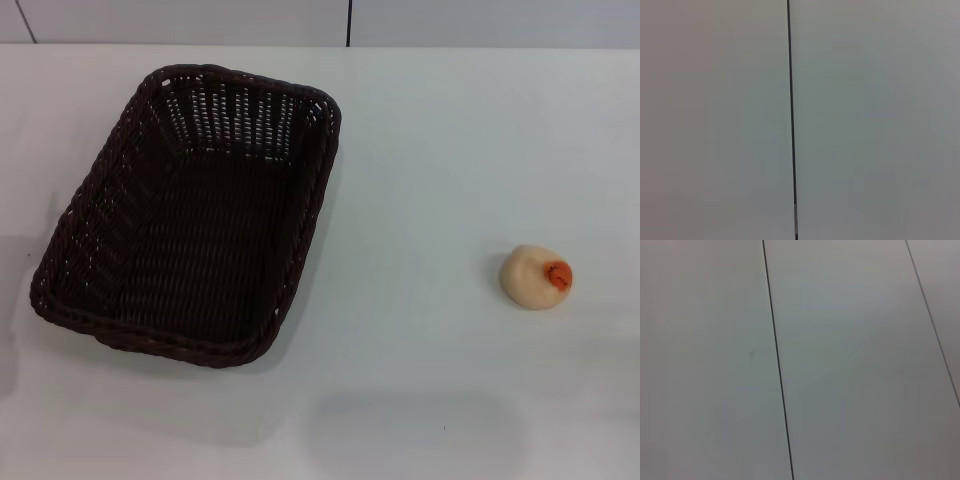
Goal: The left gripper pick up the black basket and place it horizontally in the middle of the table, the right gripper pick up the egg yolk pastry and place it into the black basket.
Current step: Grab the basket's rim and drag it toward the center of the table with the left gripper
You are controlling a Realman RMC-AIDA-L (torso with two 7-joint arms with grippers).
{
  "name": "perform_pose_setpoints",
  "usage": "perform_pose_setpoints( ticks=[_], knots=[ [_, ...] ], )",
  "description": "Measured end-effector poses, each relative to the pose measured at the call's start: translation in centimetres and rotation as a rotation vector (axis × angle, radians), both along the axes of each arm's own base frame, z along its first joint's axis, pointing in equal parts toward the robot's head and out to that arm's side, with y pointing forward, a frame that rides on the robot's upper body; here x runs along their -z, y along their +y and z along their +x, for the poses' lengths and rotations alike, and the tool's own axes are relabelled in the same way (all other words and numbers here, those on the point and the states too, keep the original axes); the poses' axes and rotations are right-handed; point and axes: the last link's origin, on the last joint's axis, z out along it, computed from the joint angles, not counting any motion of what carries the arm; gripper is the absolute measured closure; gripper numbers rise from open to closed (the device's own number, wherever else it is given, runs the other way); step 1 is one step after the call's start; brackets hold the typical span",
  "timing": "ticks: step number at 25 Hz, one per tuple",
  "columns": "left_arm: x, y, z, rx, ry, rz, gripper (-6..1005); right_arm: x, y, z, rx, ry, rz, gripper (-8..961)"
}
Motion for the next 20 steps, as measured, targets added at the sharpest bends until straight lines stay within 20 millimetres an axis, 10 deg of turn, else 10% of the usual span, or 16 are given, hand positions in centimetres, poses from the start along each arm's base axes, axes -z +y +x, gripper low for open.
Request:
perform_pose_setpoints(
  ticks=[12, 20],
  knots=[
    [-0.1, 0.7, 0.2, 0.001, 0.015, -0.002, 199, 0.0, 0.0, 0.0, -0.001, 0.000, -0.002, 265],
    [-1.1, 5.1, 1.7, -0.068, 0.099, -0.015, 199, 0.1, 0.1, -0.1, -0.011, -0.002, -0.012, 266]
  ],
)
